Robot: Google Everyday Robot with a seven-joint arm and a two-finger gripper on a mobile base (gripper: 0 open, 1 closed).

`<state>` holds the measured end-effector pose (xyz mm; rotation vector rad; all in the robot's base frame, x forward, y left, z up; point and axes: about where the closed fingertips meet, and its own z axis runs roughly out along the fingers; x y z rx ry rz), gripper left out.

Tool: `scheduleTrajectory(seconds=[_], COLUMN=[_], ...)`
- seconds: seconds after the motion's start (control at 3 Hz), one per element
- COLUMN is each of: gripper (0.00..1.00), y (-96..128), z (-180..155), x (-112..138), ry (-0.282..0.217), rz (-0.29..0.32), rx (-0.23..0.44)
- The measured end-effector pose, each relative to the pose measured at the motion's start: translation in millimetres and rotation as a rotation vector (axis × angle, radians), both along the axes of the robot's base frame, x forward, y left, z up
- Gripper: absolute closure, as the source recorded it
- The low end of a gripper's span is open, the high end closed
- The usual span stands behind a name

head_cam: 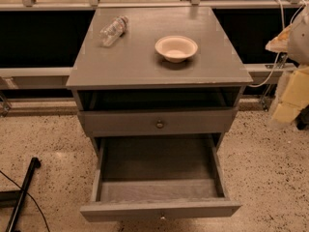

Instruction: Close middle drawer

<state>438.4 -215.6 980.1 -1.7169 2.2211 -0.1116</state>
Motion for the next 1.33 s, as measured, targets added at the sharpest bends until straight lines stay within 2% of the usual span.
scheduleTrajectory(seconds=[0.33,0.67,1.0,1.33], gripper=[0.00,0.00,0.00,0.00], y=[0.0,-1.0,-2.4,-4.9], z=[0.0,-31.0,-104.4,-172.4], x=[0.0,-1.1,-16.7,-38.4], ry=[0.000,0.024,0.055,0.066], rz=[0.000,-0.017,-0.053,-0.038], rx=[0.000,0.044,0.152,0.201])
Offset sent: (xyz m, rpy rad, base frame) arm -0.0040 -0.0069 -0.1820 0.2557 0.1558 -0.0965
